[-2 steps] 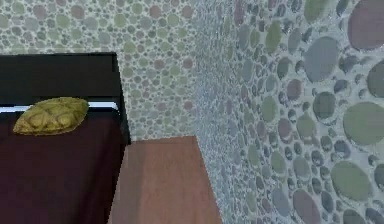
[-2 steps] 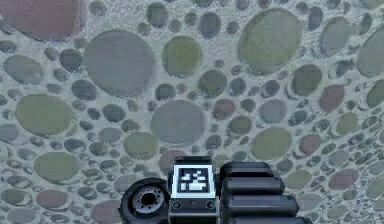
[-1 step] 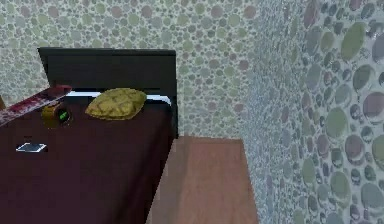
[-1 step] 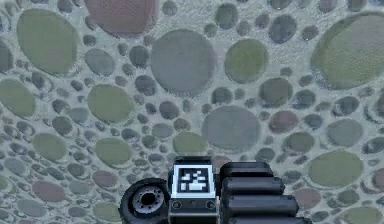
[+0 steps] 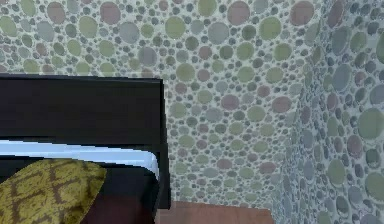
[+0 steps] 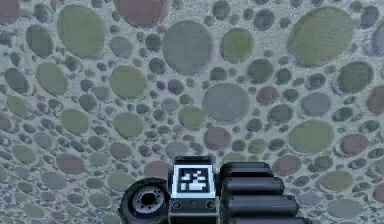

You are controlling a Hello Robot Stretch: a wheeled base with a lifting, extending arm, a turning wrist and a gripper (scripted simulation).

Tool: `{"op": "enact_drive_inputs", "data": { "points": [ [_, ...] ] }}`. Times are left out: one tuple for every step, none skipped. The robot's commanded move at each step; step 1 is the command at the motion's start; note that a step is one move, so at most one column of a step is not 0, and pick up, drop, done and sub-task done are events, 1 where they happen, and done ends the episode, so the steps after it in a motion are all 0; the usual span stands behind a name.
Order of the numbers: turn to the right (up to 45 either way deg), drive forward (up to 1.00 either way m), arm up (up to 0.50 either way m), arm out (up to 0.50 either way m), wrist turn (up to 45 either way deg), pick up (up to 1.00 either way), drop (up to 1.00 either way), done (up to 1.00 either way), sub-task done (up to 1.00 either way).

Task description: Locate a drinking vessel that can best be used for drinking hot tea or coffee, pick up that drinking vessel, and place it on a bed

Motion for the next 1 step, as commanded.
{"op": "enact_drive_inputs", "data": {
  "points": [
    [-3.0,0.00,0.00,0.00,0.0,0.00,0.00,0.00,0.00]
  ]
}}
